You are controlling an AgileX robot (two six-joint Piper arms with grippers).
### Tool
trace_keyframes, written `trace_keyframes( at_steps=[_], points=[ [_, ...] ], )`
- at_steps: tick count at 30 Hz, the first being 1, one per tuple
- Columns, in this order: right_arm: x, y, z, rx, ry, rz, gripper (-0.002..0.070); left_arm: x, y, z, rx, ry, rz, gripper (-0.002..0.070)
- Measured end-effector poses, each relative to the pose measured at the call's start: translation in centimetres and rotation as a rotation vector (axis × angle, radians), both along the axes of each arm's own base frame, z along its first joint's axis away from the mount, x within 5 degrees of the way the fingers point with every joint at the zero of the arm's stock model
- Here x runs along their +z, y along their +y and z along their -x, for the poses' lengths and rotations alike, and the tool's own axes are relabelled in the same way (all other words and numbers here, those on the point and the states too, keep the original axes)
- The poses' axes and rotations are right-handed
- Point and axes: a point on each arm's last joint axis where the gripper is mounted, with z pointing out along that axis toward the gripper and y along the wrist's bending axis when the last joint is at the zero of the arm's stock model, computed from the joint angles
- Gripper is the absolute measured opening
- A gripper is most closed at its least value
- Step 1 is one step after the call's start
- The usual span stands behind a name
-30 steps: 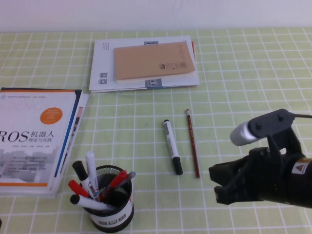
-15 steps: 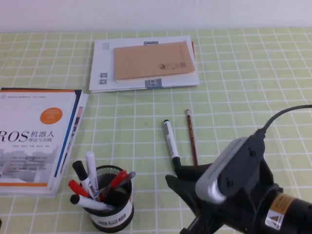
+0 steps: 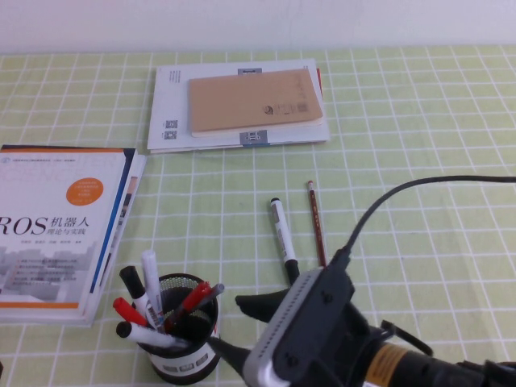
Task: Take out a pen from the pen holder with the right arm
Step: 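Take a marker out of the pen holder and lay it on the table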
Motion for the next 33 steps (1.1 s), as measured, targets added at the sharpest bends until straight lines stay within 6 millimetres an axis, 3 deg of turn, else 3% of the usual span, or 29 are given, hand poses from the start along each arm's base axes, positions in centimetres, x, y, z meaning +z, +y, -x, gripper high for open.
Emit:
trace_keyframes(
  at_steps=[11, 18, 33],
  points=[
    [-1.3, 4.9, 1.6, 0.139, -0.035, 0.059, 0.0328, 0.0, 0.0, 0.0, 0.0, 0.0, 0.0, -0.0008],
    [-1.9, 7.1, 1.2, 0.163, -0.064, 0.082, 0.0328, 0.0, 0.0, 0.0, 0.0, 0.0, 0.0, -0.0008],
    [-2.8, 9.2, -0.2, 0.098, -0.144, 0.11, 0.033, 0.0, 0.0, 0.0, 0.0, 0.0, 0.0, -0.0008]
  ],
)
